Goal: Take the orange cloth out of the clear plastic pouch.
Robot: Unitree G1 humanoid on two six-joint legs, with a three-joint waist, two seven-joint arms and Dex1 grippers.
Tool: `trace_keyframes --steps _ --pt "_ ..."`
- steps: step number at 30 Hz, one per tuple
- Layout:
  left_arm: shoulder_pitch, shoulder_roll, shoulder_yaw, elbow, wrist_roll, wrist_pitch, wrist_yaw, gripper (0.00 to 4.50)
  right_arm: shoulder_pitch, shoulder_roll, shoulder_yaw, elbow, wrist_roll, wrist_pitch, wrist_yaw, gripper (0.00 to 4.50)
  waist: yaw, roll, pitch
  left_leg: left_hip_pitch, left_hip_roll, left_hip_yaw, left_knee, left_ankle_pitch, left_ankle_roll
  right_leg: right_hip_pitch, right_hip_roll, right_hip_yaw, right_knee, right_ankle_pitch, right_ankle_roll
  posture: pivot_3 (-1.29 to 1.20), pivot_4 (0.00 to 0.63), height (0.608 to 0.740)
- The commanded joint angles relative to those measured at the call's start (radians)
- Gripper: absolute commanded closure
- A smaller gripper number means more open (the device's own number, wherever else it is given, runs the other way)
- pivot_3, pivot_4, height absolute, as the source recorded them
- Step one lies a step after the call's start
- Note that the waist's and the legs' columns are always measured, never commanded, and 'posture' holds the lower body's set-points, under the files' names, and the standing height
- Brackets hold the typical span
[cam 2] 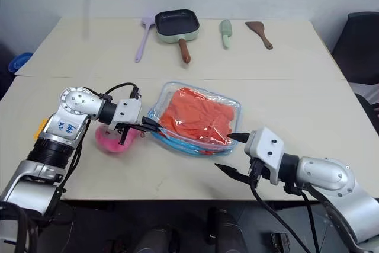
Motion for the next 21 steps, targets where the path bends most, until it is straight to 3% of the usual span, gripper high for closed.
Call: trace_keyframes --steps 1,2,5,11,18,21 --pt "0.055 -0.034 0.049 -0.199 -0.091 0.318 0.128 4.48 -0.020 0.005 0.017 -0.023 -0.009 -0.024 0.011 0.43 0.001 0.000 0.000 0.000 0.000 0.000 0.000 0.000 0.000 0.000 0.000 0.000 0.000 0.000 0.000 0.00 0.150 0.740" --pt "0.074 -0.056 0.060 -0.247 -0.100 0.386 0.181 4.48 -0.026 0.006 0.031 -0.021 -0.018 -0.027 0.012 0.43 0.001 0.000 0.000 0.000 0.000 -0.001 0.000 0.000 0.000 0.000 0.000 0.000 0.000 0.000 0.000 0.00 0.150 0.740" --pt "0.128 -0.125 0.085 -0.370 -0.127 0.539 0.317 4.50 -0.059 0.022 0.100 0.005 -0.078 -0.047 -0.002 1.06 0.002 0.000 0.000 0.000 0.000 -0.001 0.001 0.000 0.000 0.001 -0.001 0.001 0.000 0.000 0.000 0.00 0.150 0.740" --pt "0.190 -0.180 0.081 -0.482 -0.137 0.618 0.435 4.50 -0.154 0.066 0.255 0.116 -0.277 -0.091 -0.060 2.99 0.001 0.000 0.000 0.000 0.000 0.000 0.001 0.000 -0.001 0.000 -0.001 0.001 0.000 0.000 0.000 0.00 0.150 0.740" --pt "0.206 -0.191 0.072 -0.507 -0.143 0.622 0.469 4.50 -0.263 0.128 0.375 0.305 -0.496 -0.220 -0.103 2.99 0.000 0.000 0.000 0.001 0.000 0.000 0.001 0.001 -0.002 0.000 -0.001 0.001 0.000 0.000 0.000 0.00 0.150 0.740" --pt "0.192 -0.196 0.068 -0.501 -0.146 0.621 0.474 4.50 -0.294 0.139 0.422 0.377 -0.601 -0.308 -0.118 2.40 0.000 0.000 0.000 0.001 -0.001 0.000 0.001 0.001 -0.002 -0.001 -0.001 0.001 0.001 0.000 0.000 0.00 0.150 0.740"
